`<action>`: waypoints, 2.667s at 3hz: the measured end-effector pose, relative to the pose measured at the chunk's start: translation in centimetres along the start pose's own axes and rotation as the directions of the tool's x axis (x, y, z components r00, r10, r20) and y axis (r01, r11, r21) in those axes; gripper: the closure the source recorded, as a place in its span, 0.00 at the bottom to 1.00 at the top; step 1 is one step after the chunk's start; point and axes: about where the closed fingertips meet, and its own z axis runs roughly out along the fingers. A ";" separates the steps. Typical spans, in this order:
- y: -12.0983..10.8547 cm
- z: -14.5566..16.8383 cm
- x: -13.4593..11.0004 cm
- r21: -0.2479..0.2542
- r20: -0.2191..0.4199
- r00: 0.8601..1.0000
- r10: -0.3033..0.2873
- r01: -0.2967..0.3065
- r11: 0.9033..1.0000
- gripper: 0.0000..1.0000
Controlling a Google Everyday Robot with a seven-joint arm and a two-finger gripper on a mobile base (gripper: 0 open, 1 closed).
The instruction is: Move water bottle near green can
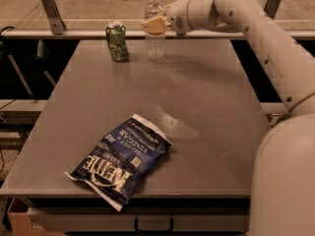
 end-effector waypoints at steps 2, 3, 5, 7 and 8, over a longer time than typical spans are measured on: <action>0.4 5.5 -1.4 0.038 0.015 0.999 0.039 -0.040 0.999 1.00; 1.0 5.9 -0.8 0.051 -0.006 0.998 0.066 -0.065 0.997 0.82; 1.5 6.3 0.4 0.053 -0.050 0.994 0.094 -0.091 0.994 0.36; 1.8 6.8 0.8 0.044 -0.065 0.993 0.103 -0.100 0.994 0.00; 1.9 7.0 1.1 0.045 -0.077 0.991 0.108 -0.105 0.993 0.00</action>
Offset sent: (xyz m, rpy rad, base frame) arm 0.0297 0.0587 0.0008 0.0448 0.0162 -0.0914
